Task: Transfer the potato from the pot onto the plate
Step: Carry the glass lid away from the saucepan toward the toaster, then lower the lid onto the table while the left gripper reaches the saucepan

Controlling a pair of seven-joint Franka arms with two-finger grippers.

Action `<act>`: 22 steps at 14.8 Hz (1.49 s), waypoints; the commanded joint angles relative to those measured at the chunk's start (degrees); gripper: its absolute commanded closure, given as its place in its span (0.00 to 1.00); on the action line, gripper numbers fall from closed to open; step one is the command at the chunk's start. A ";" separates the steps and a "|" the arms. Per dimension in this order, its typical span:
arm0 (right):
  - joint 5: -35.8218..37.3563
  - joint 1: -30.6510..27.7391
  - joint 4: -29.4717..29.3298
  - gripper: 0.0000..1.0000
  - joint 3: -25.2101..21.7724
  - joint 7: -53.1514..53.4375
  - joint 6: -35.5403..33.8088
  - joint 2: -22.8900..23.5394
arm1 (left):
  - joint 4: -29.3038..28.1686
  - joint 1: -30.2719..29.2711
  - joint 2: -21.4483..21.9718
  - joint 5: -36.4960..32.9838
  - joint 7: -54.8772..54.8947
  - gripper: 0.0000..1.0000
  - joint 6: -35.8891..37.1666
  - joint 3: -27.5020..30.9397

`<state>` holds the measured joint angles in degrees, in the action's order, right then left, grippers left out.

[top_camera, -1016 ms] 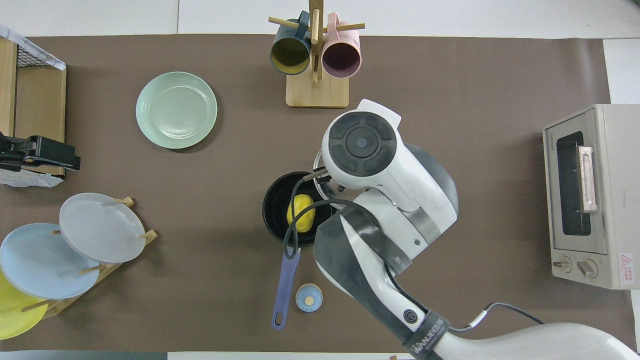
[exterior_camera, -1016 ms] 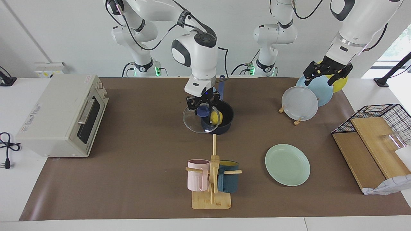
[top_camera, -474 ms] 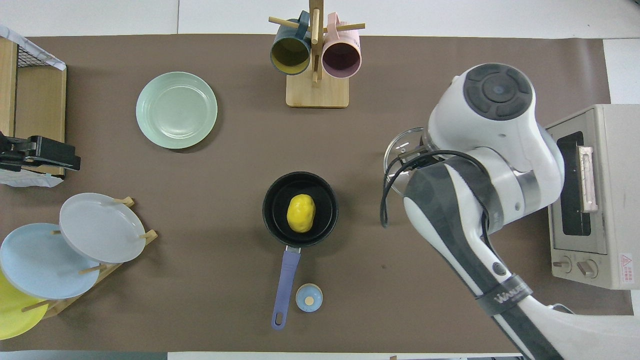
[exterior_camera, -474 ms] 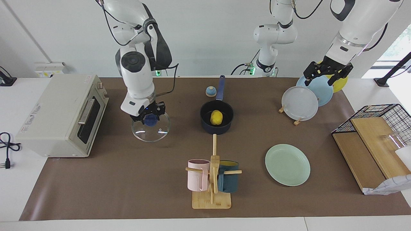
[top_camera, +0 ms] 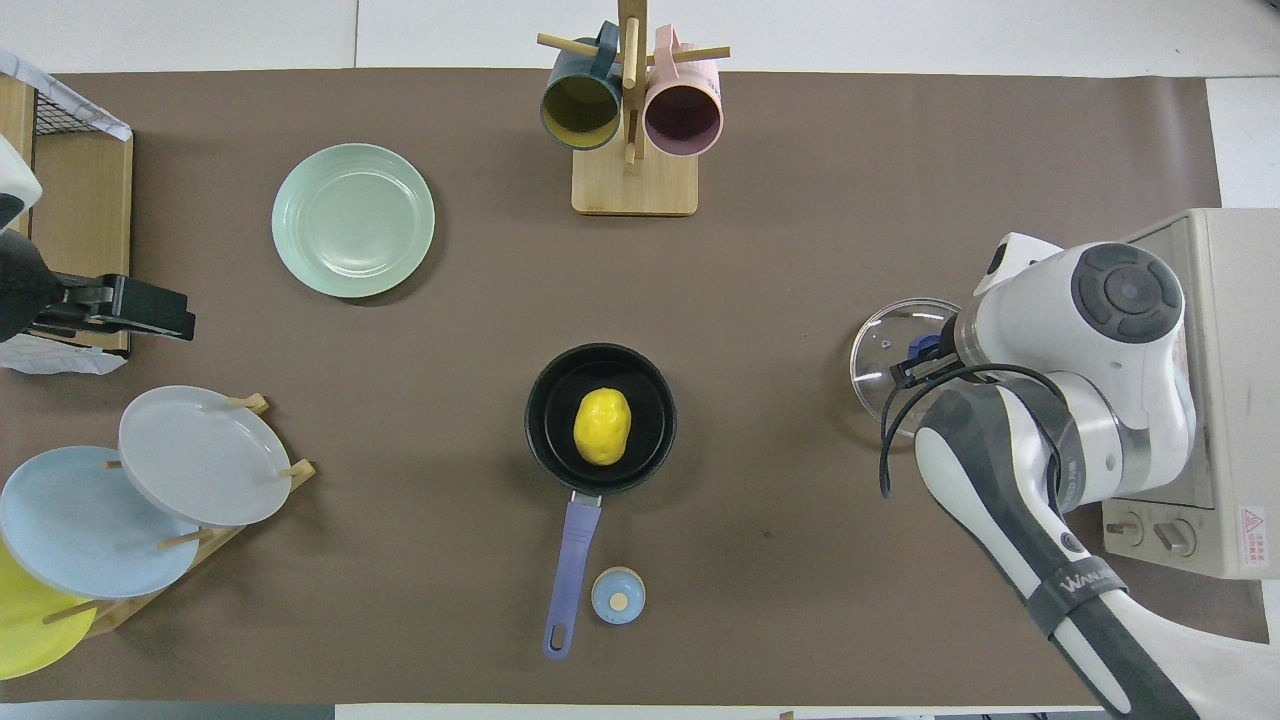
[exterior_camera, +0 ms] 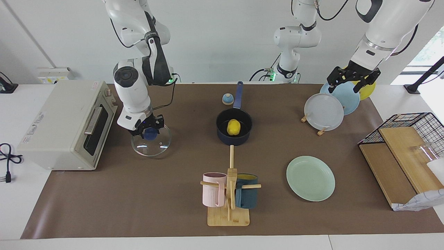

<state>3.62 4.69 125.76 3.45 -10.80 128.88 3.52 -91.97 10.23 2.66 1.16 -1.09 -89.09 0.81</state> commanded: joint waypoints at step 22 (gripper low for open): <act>-1.59 -1.53 3.54 0.00 0.59 -1.33 2.01 -3.60 | -23.87 32.23 -16.19 0.42 -35.82 0.00 -43.44 0.33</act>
<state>3.58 4.06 131.35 3.44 -10.80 133.08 0.88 -114.80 41.40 -13.09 1.41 -36.07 -130.34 0.06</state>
